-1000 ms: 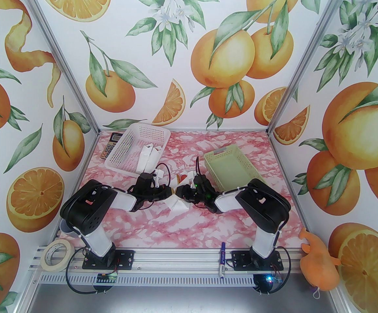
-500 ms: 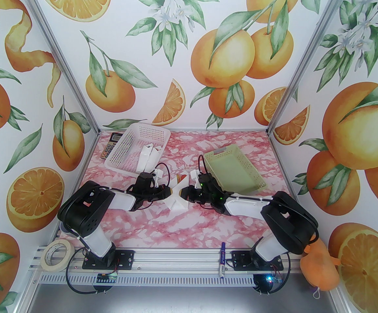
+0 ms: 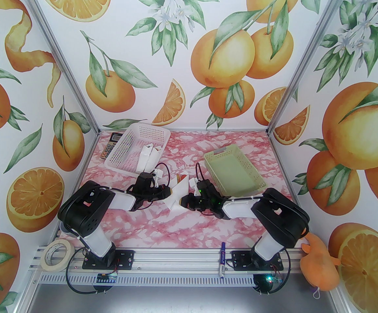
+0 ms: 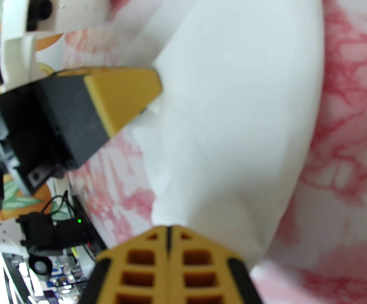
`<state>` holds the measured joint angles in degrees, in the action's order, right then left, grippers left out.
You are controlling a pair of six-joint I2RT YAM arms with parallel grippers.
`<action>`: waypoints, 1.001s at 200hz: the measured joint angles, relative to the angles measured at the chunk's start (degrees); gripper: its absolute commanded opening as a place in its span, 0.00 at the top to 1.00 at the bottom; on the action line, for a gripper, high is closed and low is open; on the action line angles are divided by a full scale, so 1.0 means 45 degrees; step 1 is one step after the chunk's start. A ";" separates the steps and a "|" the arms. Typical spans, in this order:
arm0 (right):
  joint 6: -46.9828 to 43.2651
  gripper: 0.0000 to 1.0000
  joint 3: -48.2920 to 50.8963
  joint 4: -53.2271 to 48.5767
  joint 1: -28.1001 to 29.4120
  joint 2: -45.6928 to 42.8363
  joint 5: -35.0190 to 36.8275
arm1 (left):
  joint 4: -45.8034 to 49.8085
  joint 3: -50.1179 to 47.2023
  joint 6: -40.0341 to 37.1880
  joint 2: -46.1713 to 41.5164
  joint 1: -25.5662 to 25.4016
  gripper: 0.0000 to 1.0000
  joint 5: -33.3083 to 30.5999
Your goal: Place the utensils on the paper napkin and roll it up
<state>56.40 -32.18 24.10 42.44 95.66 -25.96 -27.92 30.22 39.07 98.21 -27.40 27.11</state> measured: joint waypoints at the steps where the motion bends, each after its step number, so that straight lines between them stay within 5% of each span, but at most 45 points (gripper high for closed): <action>1: 0.0005 1.00 0.0000 0.0005 0.0000 0.0005 0.0000 | 0.0000 0.0000 -0.0005 -0.0005 0.0000 1.00 -0.0010; 200: -0.0583 1.00 0.0656 -0.0957 0.0233 -0.0510 0.0393 | -0.0743 -0.0457 -0.0044 0.0112 -0.0010 1.00 -0.0034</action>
<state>53.78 -29.23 19.79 43.48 93.36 -24.18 -31.27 28.16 38.87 98.72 -27.44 26.96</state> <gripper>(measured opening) 0.054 0.058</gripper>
